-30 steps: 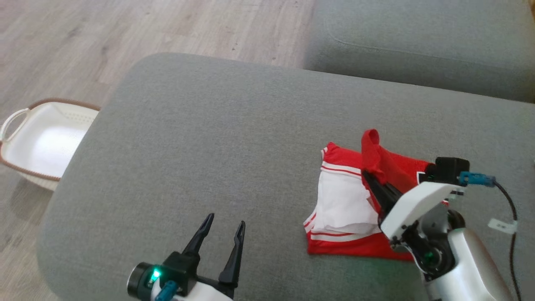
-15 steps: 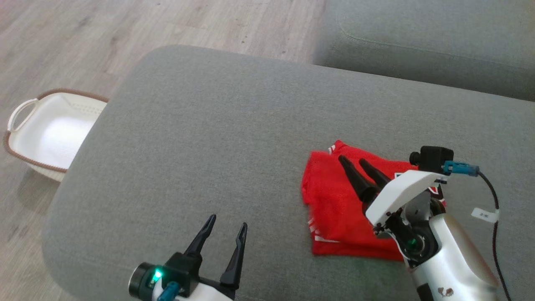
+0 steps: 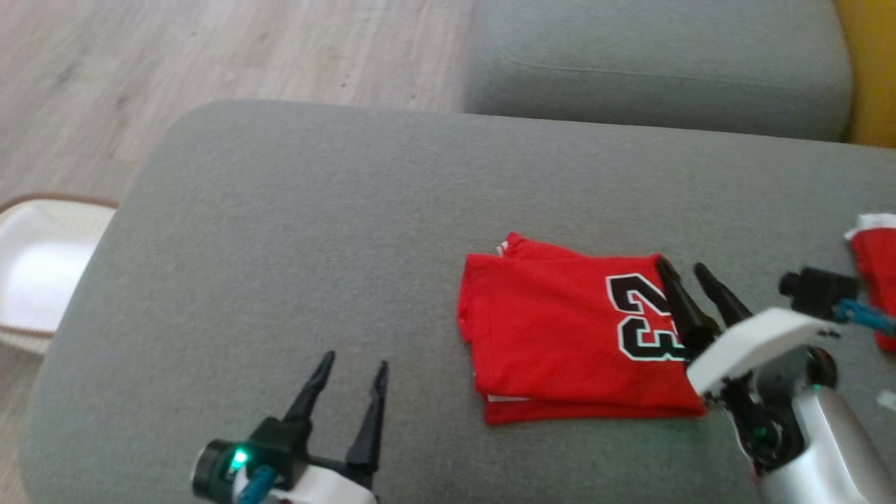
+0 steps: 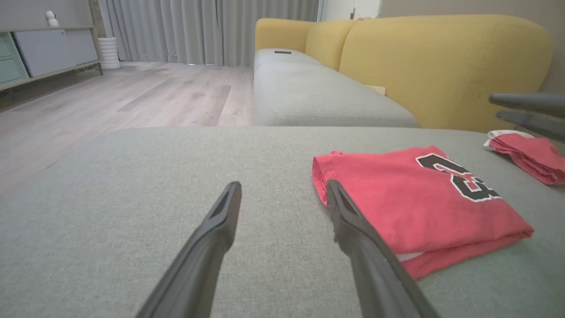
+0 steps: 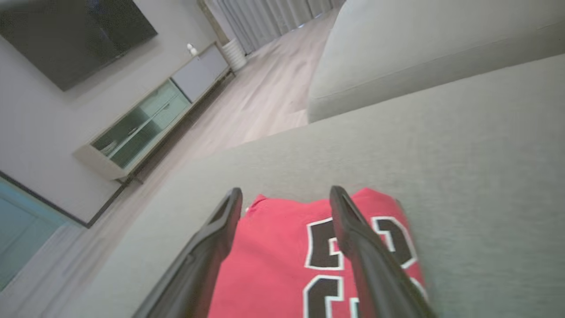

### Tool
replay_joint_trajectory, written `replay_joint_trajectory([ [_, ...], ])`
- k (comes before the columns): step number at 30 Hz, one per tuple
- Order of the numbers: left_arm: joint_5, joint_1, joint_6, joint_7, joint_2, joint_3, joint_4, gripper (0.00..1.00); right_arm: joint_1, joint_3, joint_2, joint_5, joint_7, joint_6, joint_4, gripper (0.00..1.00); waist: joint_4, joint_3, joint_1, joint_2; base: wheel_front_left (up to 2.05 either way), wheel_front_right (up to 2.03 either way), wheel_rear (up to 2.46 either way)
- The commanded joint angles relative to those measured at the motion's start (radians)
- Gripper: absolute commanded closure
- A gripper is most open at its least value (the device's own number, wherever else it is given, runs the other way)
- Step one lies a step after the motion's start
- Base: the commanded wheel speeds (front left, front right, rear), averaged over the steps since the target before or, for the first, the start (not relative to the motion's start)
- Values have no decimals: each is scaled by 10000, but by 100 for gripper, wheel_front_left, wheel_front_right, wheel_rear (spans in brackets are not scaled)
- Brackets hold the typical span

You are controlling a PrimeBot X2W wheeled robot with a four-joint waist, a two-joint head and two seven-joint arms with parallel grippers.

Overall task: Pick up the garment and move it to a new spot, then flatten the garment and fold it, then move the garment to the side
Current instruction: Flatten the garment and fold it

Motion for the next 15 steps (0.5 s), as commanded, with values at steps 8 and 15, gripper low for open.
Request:
replay_joint_trajectory([
  [8,-228,61,223,-124,-101,1049,-515,0,651,540,-773,-1309,-1669,21,-75,0,-1065,-290,0,0,0,0,0],
  [15,-434,509,340,-124,-101,1779,-518,0,1061,1350,-1060,-2531,-4124,21,579,0,-1676,-683,0,0,0,0,0],
])
